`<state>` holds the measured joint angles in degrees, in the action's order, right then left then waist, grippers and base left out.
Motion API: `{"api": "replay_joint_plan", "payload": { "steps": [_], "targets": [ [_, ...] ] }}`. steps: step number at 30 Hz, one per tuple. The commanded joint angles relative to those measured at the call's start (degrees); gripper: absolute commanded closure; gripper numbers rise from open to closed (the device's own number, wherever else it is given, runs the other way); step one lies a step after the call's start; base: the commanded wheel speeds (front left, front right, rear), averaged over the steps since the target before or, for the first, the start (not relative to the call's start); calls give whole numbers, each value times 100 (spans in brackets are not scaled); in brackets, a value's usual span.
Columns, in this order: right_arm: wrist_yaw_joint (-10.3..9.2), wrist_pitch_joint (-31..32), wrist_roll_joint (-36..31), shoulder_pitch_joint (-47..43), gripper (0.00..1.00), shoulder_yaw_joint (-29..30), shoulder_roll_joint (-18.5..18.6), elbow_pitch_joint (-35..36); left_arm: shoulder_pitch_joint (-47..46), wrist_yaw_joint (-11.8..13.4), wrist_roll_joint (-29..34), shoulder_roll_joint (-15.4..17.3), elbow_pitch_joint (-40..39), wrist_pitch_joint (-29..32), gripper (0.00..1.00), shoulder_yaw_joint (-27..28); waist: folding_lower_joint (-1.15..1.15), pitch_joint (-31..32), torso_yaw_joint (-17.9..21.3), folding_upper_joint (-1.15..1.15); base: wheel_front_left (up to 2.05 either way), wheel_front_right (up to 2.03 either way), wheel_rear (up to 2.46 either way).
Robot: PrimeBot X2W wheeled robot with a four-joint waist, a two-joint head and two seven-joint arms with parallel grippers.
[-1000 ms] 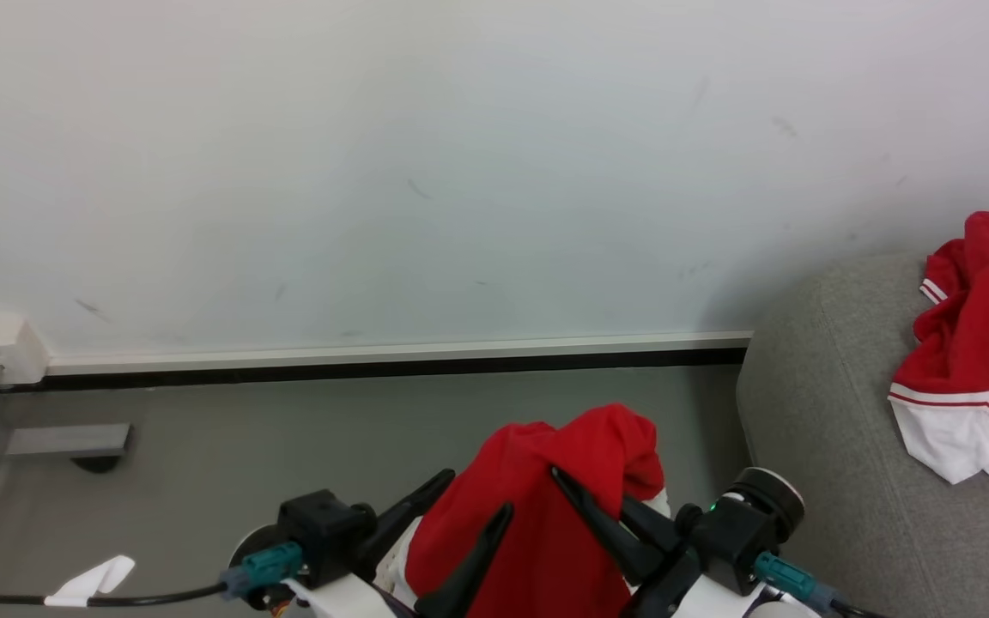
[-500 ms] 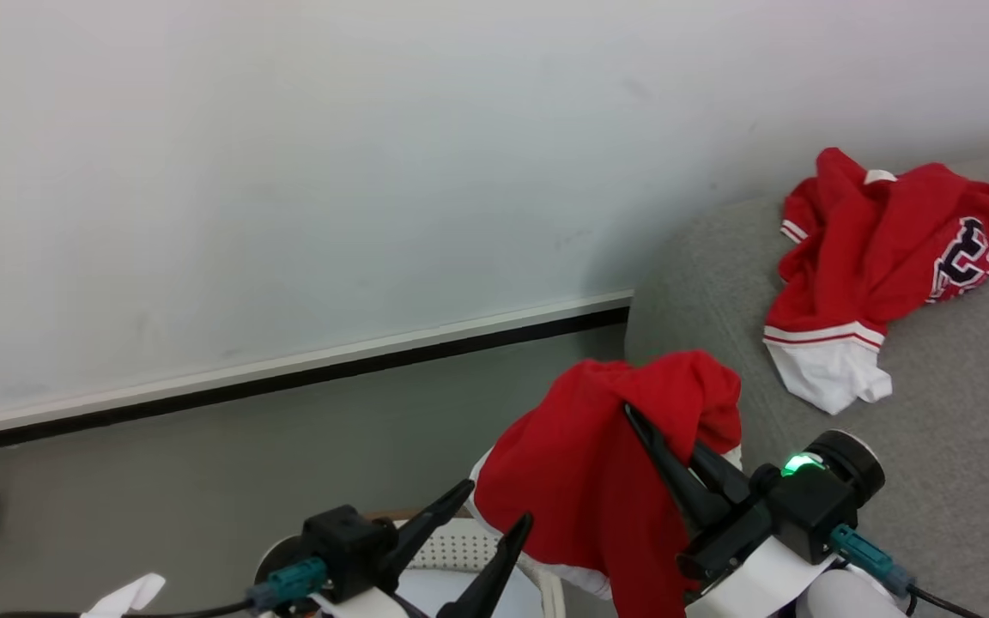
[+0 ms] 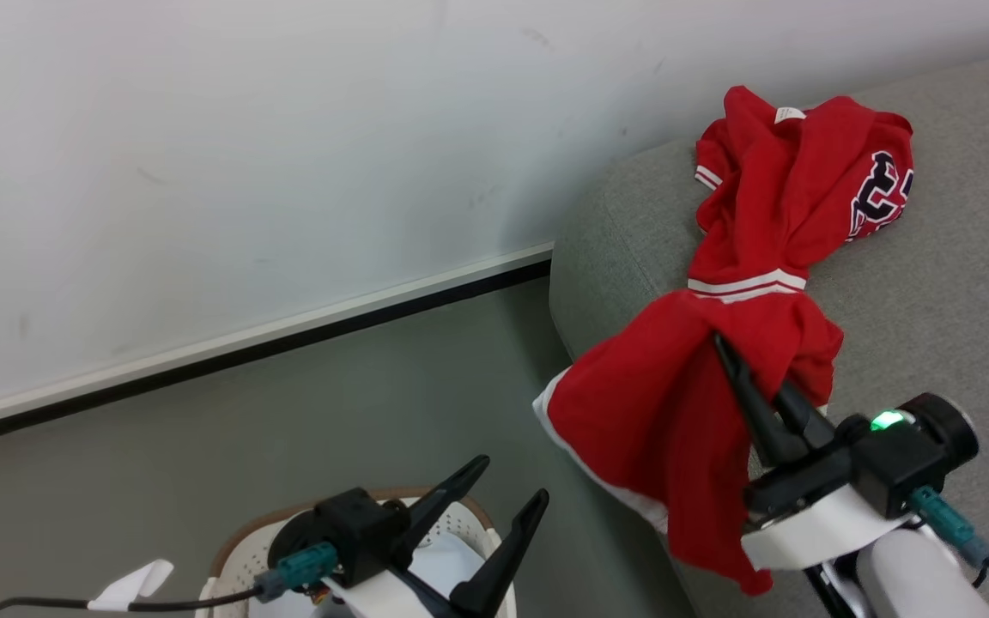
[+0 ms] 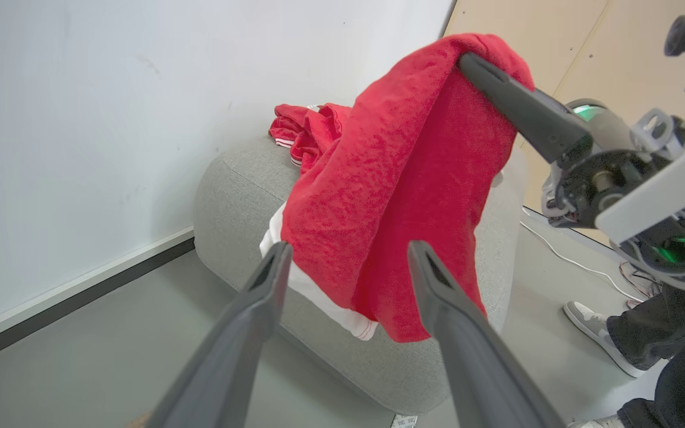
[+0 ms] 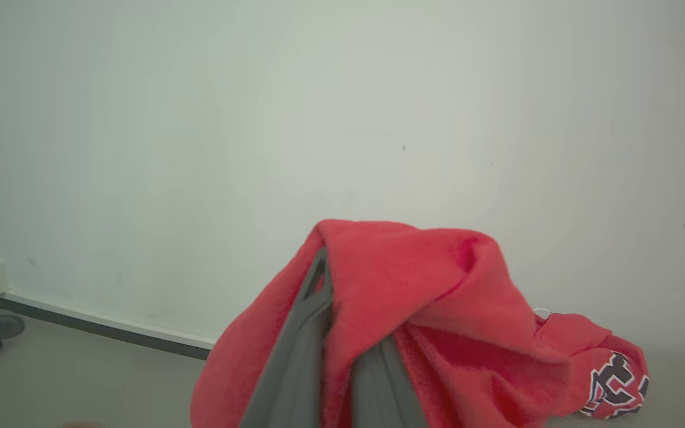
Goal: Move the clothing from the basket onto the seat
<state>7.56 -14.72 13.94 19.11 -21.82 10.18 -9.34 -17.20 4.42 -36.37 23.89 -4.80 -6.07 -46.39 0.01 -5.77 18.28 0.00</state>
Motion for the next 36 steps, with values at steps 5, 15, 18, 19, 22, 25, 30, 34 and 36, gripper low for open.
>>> {"api": "replay_joint_plan", "payload": {
  "steps": [5,15,18,19,22,25,30,34,36],
  "targets": [
    [-14,210,-508,569,100,1030,-361,-70,-318,-75,243,103,-17,-32,0,24,-1,-481,-207,0,0,0,0],
    [-14,1083,-1398,3116,100,3326,-689,-340,-1486,-433,586,175,-41,-86,0,231,-1,-1995,-1055,0,0,0,0],
    [-15,1362,-1833,4073,100,4083,-543,-627,-1843,-609,647,128,-2,-158,0,262,-1,-2393,-1340,0,0,0,0],
    [-15,1437,-2004,4375,100,4344,-447,-753,-1974,-655,659,106,23,-183,0,266,-1,-2504,-1437,0,0,0,0],
    [-14,1505,-2661,5079,100,5079,-227,-1079,-2375,-737,720,-47,122,-289,0,313,-1,-2797,-1714,0,0,0,0],
    [-14,1483,-3336,5527,100,5906,-48,-1301,-2698,-799,795,-243,207,-382,0,287,-1,-3004,-1932,0,0,0,0],
    [-14,1294,-4363,5783,100,7306,40,-1452,-2937,-873,799,-442,259,-465,0,217,-1,-3199,-2120,0,0,0,0],
    [-14,1129,-4874,5588,10,8247,-266,-1780,-2951,-890,780,-465,309,-501,0,170,-1,-3277,-2135,0,0,0,0],
    [-15,979,-4969,5531,0,8600,-289,-1876,-2853,-823,656,-507,326,-554,0,258,-1,-3293,-2120,0,0,0,0]
  ]
}}
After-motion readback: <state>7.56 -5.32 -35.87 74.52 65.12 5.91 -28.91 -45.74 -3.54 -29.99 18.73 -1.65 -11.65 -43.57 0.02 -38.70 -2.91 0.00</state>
